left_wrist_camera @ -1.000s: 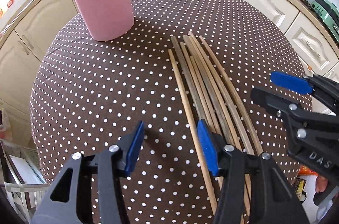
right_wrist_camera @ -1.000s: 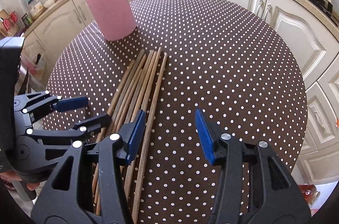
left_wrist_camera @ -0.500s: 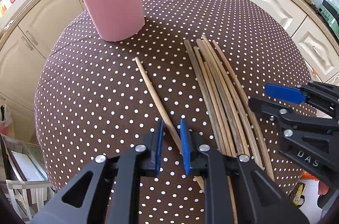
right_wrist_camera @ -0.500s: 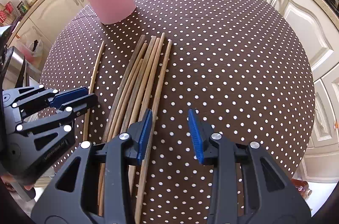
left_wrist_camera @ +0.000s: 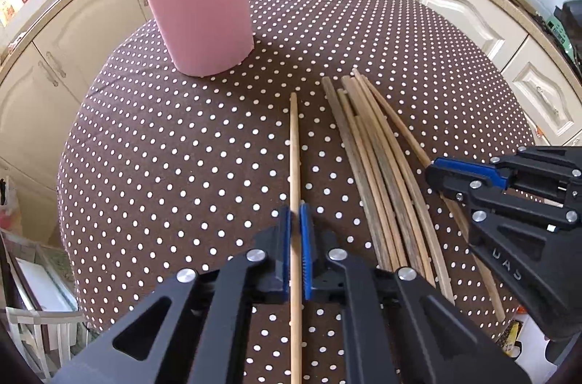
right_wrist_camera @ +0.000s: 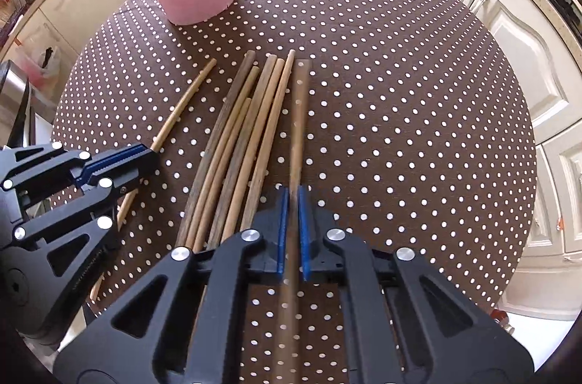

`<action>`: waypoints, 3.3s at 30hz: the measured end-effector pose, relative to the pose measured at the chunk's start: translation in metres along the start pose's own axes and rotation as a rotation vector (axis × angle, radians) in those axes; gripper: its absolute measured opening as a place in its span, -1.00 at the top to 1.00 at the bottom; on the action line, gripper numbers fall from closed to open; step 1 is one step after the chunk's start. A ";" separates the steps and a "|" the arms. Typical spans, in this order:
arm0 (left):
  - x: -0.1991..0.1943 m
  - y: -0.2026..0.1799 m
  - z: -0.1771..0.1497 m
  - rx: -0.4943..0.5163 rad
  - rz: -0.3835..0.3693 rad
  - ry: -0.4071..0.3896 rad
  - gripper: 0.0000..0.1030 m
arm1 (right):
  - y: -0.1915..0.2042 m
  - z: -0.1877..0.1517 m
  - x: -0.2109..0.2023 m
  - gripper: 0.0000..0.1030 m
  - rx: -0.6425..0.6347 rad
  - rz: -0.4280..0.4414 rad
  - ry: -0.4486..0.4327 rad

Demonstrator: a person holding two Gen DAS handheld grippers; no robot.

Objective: Organize utensils
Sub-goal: 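Lift both chopsticks and lower them into the pink cup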

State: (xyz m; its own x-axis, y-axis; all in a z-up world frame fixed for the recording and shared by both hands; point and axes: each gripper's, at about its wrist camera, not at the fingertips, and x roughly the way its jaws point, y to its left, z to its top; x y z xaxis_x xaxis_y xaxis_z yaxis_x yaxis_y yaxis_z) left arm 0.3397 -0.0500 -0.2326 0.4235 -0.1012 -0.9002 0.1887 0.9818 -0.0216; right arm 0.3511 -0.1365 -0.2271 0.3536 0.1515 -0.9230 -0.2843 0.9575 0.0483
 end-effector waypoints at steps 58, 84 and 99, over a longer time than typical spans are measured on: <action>-0.120 0.119 0.111 -0.323 -0.051 -1.183 0.89 | 0.044 0.127 -0.118 0.89 0.031 0.302 -1.233; -0.095 0.108 0.095 -0.248 -0.048 -1.050 0.88 | 0.042 0.105 -0.086 0.88 0.020 0.276 -1.096; -0.111 0.098 0.076 -0.198 -0.017 -0.998 0.41 | 0.040 0.090 -0.086 0.88 0.048 0.268 -1.021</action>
State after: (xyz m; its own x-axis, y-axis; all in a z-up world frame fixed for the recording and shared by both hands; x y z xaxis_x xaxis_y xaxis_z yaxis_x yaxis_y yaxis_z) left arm 0.3788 0.0455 -0.1011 0.9853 -0.1139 -0.1270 0.0895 0.9789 -0.1839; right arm 0.3898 -0.0892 -0.1111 0.8728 0.4727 -0.1220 -0.4366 0.8676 0.2383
